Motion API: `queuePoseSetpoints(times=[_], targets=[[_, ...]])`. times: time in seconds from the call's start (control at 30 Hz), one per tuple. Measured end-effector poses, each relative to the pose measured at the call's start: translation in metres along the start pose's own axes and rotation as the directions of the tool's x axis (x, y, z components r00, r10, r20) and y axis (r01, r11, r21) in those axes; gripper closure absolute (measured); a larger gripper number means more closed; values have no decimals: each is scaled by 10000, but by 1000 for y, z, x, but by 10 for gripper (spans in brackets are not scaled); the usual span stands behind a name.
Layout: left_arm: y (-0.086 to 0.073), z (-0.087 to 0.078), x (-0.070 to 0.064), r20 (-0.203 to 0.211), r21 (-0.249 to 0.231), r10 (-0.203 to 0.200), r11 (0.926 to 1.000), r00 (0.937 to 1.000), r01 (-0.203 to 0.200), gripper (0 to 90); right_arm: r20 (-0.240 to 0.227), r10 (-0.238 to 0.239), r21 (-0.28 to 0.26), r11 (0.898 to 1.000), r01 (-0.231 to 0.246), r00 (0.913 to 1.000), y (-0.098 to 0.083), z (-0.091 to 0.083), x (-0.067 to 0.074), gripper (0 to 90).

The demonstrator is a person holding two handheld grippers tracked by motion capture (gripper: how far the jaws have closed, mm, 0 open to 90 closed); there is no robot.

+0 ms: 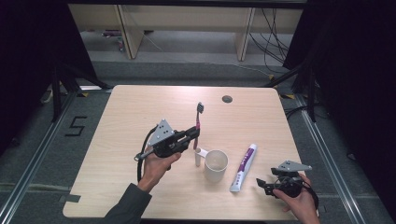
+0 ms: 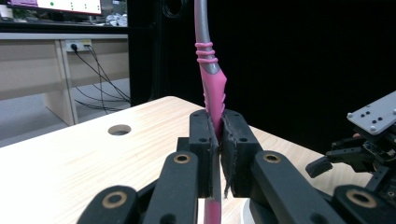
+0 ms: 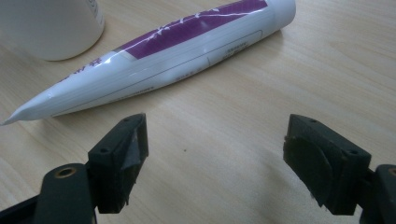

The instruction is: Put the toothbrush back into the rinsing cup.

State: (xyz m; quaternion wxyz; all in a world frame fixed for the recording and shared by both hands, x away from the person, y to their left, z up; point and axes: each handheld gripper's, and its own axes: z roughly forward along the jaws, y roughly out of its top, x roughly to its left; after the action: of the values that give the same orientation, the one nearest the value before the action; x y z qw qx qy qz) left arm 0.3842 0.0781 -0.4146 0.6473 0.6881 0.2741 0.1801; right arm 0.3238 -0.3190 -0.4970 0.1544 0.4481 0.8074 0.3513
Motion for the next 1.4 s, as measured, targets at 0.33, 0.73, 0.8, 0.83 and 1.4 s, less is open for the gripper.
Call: queuePoseSetpoints(times=[0.33, 0.73, 0.8, 0.83, 1.4], targets=[[-11, 10, 0, -34, 132, 17, 9999, 10000, -17, 828, -25, -11, 13, 10000, 11, 10000, 0, 0, 0, 227], [-31, 10, -2, 109, 402, 77, 9992, 9999, -81, 827, -31, -254, -51, 9997, 254, 9997, -1, 1, -1, 227], [-36, 9, -1, 190, 494, 17, 9988, 9998, -26, 826, -23, -37, -3, 10000, 37, 10000, 0, 0, 0, 227], [-37, 8, -1, 186, 510, -25, 9987, 9998, 16, 826, 0, -261, -33, 9997, 261, 9997, -1, 1, -1, 227], [-51, 1, 2, 226, 1157, -147, 9932, 9996, 120, 817, -13, -241, -31, 9997, 241, 9997, -1, 1, -2, 226]])
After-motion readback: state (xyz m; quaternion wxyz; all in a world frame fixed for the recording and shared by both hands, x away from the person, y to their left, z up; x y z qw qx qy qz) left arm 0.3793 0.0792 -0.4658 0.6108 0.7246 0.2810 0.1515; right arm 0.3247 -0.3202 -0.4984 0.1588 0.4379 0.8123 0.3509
